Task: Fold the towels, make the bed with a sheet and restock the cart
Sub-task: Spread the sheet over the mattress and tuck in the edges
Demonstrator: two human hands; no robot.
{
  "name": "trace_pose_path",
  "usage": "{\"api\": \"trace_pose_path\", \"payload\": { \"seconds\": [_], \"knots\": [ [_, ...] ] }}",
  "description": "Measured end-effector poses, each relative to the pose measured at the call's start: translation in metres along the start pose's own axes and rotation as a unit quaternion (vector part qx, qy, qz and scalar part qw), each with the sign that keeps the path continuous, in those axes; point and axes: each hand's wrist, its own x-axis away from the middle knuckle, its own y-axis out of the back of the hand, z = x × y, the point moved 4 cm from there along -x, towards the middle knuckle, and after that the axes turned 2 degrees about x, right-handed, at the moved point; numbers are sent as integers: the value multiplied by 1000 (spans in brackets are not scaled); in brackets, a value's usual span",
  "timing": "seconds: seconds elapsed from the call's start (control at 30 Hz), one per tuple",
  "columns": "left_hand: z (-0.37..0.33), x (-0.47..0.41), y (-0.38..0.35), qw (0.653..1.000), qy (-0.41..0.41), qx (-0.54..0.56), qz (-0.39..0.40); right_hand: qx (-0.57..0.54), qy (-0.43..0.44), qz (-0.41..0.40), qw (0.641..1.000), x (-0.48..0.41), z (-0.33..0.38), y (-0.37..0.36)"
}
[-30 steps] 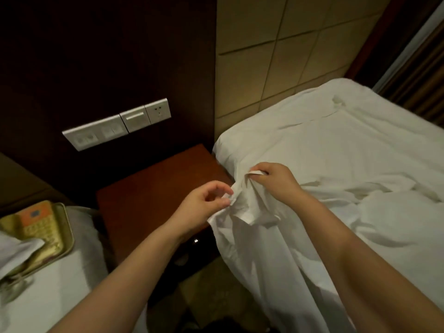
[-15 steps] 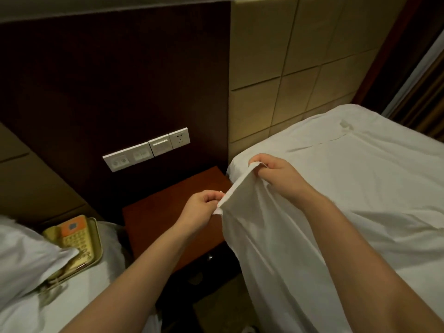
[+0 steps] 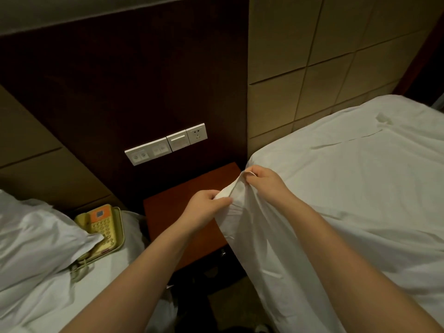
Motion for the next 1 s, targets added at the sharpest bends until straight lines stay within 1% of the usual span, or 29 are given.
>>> {"api": "trace_pose_path", "payload": {
  "seconds": [0.07, 0.2, 0.33, 0.43, 0.6, 0.73, 0.83, 0.9, 1.0],
  "knots": [
    [3, -5, 4, 1000, 1, -3, -4, 2, -4, 10, 1000, -3, -4, -1],
    [12, -20, 10, 999, -16, -28, 27, 17, -27, 36, 999, -8, -7, -12],
    [24, -40, 24, 998, -21, -42, 46, 21, -35, 14, 999, -15, -3, -23],
    [29, -54, 41, 995, -33, -47, 83, 78, -32, 15, 996, -19, 1, -33],
    [46, -71, 71, 991, -36, -11, 126, 138, -51, 67, 987, -27, 0, -71],
    [68, -79, 88, 989, -19, -40, 142, 173, -44, 82, 981, -38, 5, -109],
    [82, -81, 105, 988, -16, -72, 136, 209, -24, 115, 971, -47, 12, -135],
    [90, -79, 119, 987, -15, -104, 123, 193, -11, 147, 970, -54, 13, -151],
    [107, -70, 139, 987, 0, -132, 93, 124, 8, 209, 970, -59, 15, -174]
  ]
}}
